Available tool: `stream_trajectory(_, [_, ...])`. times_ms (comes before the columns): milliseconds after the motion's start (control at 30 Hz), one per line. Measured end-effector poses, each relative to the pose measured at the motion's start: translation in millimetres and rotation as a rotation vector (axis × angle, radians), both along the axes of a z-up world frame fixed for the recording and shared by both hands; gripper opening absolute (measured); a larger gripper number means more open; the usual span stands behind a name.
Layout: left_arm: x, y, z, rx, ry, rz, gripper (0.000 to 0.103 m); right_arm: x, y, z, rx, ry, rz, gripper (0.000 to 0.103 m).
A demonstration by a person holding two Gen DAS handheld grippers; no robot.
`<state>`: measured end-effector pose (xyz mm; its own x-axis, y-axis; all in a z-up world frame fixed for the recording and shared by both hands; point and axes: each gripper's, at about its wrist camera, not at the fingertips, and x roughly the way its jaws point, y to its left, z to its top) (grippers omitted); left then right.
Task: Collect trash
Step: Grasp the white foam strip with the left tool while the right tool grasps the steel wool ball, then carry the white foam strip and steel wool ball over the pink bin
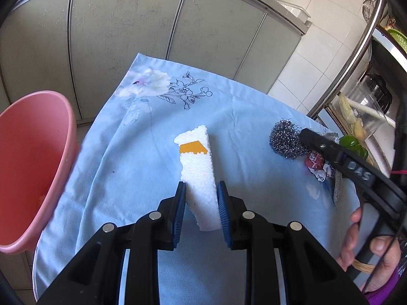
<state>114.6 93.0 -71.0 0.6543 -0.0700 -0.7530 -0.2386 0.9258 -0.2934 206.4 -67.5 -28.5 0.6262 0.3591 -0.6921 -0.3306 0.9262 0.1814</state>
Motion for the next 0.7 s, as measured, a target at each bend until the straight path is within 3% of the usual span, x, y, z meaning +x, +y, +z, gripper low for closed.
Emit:
stream_trajectory(100, [1, 1, -1, -0.007, 0.004, -0.002, 0.024, 1, -1, -9, -0.012, 0.025, 0.001, 0.044])
stream_trajectory(167, [1, 2, -1, -0.013, 0.002, -0.001, 0.024, -1, -3, -11, 0.012, 0.024, 0.016, 0.032])
stream_trajectory(267, [0, 3, 0, -0.01, -0.006, 0.006, 0.024, -5, -4, -8, 0.018, 0.015, 0.023, 0.027])
stream_trajectory(700, [-34, -1, 23, 0.062, -0.055, -0.026, 0.024, -72, -7, 12, 0.079, 0.038, 0.119, 0.026])
